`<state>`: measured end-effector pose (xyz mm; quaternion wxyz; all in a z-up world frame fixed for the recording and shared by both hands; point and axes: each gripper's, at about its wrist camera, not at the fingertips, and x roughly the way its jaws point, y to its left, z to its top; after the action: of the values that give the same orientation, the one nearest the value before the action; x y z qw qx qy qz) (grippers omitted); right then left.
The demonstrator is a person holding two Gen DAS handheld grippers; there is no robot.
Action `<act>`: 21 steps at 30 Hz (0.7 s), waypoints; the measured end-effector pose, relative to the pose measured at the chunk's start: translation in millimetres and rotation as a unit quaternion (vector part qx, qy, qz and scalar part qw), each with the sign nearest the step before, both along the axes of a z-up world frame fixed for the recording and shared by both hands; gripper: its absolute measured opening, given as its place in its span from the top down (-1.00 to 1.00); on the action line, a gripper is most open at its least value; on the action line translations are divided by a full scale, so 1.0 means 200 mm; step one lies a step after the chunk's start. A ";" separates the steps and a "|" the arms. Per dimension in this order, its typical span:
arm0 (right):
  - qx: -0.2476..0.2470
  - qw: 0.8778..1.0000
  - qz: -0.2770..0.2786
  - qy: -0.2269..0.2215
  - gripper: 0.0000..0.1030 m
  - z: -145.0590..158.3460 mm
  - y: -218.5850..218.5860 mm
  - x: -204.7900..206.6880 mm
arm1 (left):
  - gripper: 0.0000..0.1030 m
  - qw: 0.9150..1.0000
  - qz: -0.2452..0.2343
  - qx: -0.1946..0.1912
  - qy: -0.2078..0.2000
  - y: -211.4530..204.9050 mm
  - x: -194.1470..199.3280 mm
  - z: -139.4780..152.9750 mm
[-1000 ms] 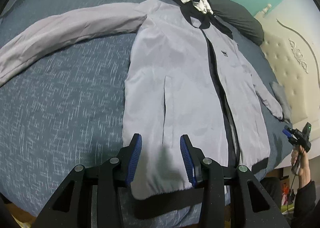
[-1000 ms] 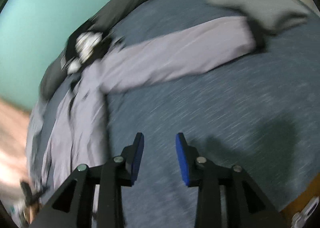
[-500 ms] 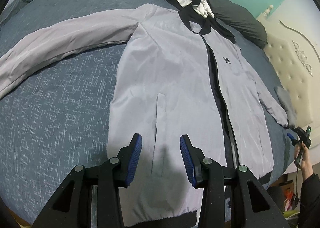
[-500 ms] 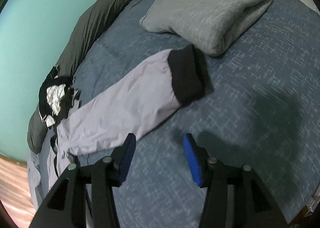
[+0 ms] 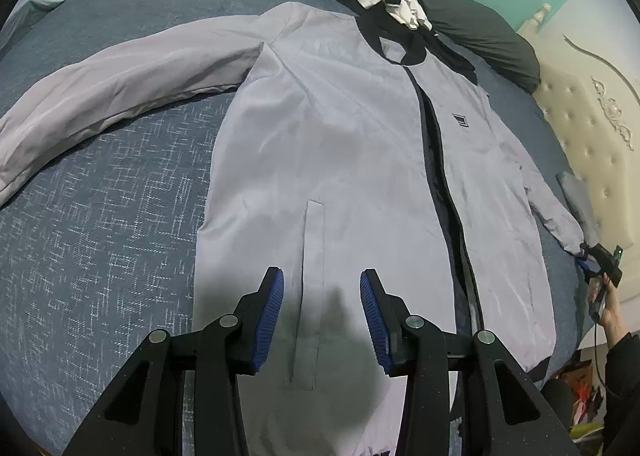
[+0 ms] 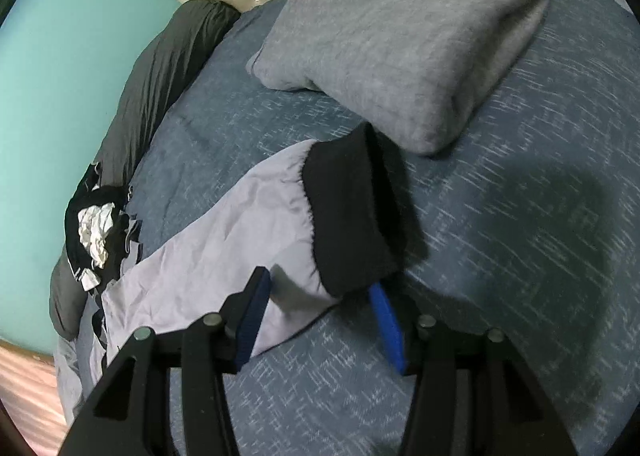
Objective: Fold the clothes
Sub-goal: 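Move the right gripper to the other sleeve's black cuff and grasp it, then lift the sleeve by its cuff with the right gripper and lay it across the jacket front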
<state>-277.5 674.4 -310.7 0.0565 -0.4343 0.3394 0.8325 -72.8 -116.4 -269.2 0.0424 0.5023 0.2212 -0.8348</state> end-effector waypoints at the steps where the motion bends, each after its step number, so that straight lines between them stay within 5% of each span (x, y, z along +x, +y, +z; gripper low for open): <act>1: 0.007 1.000 0.006 0.002 0.05 0.00 -0.01 -0.01 | 0.16 1.000 0.000 0.000 -0.001 0.00 0.00 0.00; 3: 0.023 1.000 0.017 0.009 0.39 0.01 -0.02 -0.02 | 0.16 1.000 0.001 0.000 -0.002 0.00 -0.01 -0.01; 6: 0.035 0.999 0.022 0.029 0.58 0.05 -0.04 -0.02 | 0.16 1.000 0.001 0.000 -0.003 -0.01 -0.02 -0.02; 15: 0.088 0.986 0.081 0.119 0.67 0.41 -0.20 -0.07 | 0.16 1.000 -0.004 0.006 0.007 0.00 -0.03 0.00; 21: 0.091 0.971 0.148 0.163 0.68 0.68 -0.50 -0.12 | 0.16 1.000 -0.011 0.012 0.020 0.01 -0.02 0.06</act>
<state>-301.4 574.1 -173.9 -0.0842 -0.3316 0.1984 0.9185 -77.2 -114.3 -256.7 0.0229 0.4884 0.2267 -0.8423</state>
